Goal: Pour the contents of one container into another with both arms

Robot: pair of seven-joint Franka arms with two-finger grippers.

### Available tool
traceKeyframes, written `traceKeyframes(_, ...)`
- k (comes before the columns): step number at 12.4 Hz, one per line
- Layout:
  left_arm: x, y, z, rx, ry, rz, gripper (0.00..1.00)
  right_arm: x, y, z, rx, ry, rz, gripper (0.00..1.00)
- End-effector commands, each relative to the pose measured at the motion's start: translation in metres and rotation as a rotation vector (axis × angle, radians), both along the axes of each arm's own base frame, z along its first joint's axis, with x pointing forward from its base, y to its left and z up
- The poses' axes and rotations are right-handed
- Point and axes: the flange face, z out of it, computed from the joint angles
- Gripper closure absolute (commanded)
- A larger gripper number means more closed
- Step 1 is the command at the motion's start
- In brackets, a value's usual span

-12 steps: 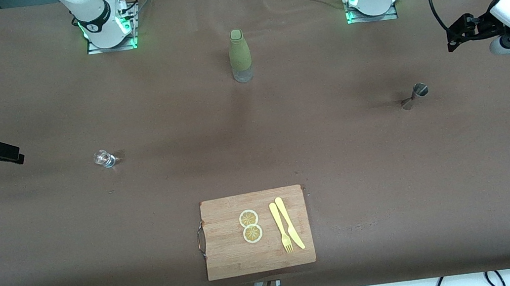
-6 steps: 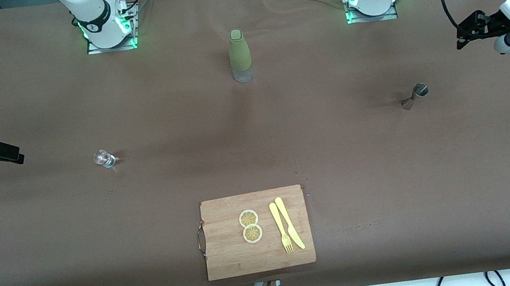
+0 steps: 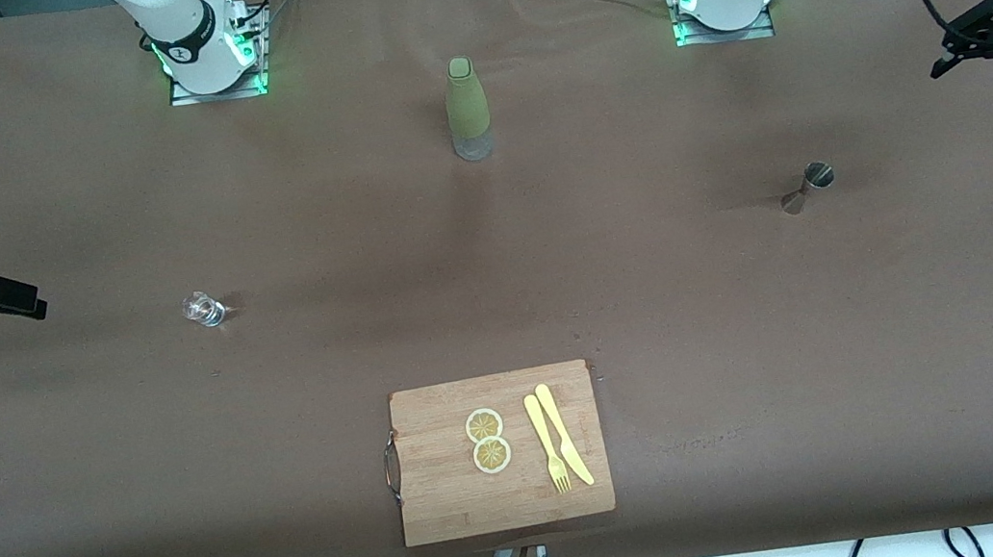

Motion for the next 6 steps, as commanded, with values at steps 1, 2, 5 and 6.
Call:
traceKeyframes(1,-0.005,0.019,-0.005,-0.076,-0.058,-0.113,0.0,-0.005,-0.003,0.004,0.001,0.007,0.015,0.0)
traceKeyframes(2,-0.006,0.023,-0.005,-0.08,-0.063,-0.13,0.0,-0.005,-0.003,0.004,0.001,0.007,0.015,0.0)
traceKeyframes(5,-0.01,0.039,-0.015,-0.134,-0.079,-0.156,0.0,-0.005,-0.003,0.003,0.001,0.009,0.015,0.0)
traceKeyframes(6,-0.013,0.045,-0.018,-0.148,-0.083,-0.167,0.0,-0.005,-0.003,0.003,0.001,0.01,0.015,0.0)
